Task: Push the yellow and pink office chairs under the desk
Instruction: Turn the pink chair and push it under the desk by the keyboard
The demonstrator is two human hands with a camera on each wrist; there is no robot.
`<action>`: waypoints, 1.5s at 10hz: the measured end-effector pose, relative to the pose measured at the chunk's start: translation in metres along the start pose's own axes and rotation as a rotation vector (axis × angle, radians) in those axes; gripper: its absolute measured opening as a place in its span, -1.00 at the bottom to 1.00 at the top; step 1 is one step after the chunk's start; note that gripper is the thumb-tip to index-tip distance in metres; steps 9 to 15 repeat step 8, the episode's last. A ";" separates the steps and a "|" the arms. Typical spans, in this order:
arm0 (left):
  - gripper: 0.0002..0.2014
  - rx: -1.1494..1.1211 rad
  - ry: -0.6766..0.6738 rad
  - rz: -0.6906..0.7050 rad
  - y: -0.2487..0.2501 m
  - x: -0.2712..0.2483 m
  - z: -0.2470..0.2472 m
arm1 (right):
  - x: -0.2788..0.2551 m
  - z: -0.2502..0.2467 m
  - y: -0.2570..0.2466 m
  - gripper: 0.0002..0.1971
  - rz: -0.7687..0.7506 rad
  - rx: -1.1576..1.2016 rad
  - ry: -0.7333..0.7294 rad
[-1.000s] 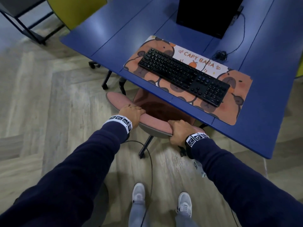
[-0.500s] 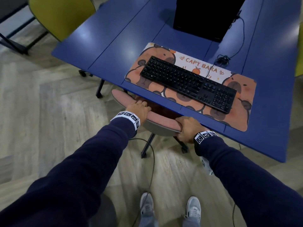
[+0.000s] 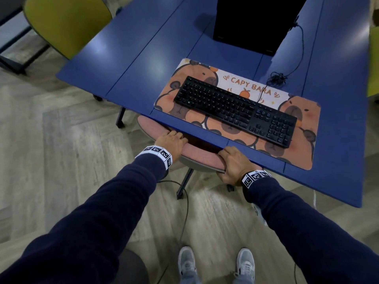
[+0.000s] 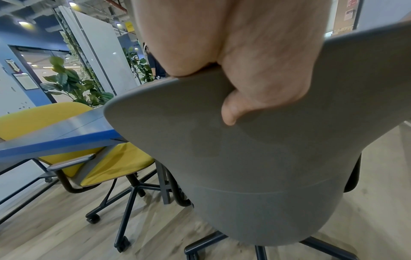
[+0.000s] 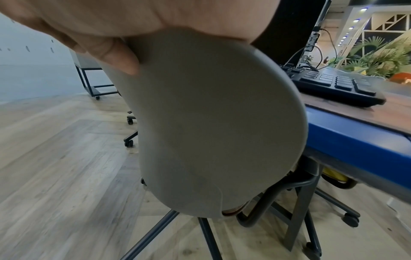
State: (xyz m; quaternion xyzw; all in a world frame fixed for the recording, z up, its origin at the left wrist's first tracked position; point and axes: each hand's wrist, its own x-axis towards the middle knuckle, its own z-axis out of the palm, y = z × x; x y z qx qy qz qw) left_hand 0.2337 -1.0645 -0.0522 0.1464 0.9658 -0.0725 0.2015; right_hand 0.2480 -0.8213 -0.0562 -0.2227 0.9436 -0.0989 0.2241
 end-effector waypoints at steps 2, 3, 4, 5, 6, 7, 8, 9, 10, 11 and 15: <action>-0.42 -0.070 -0.014 -0.027 0.002 -0.003 -0.001 | -0.001 -0.003 -0.004 -0.40 0.021 -0.028 -0.039; -0.31 -0.053 -0.067 -0.007 0.004 -0.005 -0.003 | -0.004 -0.006 -0.006 -0.40 0.015 -0.017 -0.062; -0.28 -0.062 -0.085 -0.005 0.008 -0.013 -0.008 | -0.009 -0.010 -0.008 -0.25 0.005 -0.019 -0.089; -0.26 -0.065 -0.087 -0.020 0.014 -0.022 -0.013 | -0.014 -0.018 -0.012 -0.12 -0.023 -0.032 -0.118; -0.26 -0.101 -0.095 -0.048 0.022 -0.033 -0.023 | -0.016 -0.024 -0.015 -0.10 -0.064 -0.039 -0.121; -0.32 -0.133 -0.077 -0.066 0.031 -0.041 -0.028 | -0.016 -0.026 -0.013 -0.13 -0.114 -0.078 -0.116; -0.34 -0.216 -0.035 -0.122 0.041 -0.050 -0.030 | -0.016 -0.029 -0.009 -0.15 -0.186 -0.093 -0.117; -0.34 -0.216 -0.035 -0.122 0.041 -0.050 -0.030 | -0.016 -0.029 -0.009 -0.15 -0.186 -0.093 -0.117; -0.34 -0.216 -0.035 -0.122 0.041 -0.050 -0.030 | -0.016 -0.029 -0.009 -0.15 -0.186 -0.093 -0.117; -0.34 -0.216 -0.035 -0.122 0.041 -0.050 -0.030 | -0.016 -0.029 -0.009 -0.15 -0.186 -0.093 -0.117; -0.34 -0.216 -0.035 -0.122 0.041 -0.050 -0.030 | -0.016 -0.029 -0.009 -0.15 -0.186 -0.093 -0.117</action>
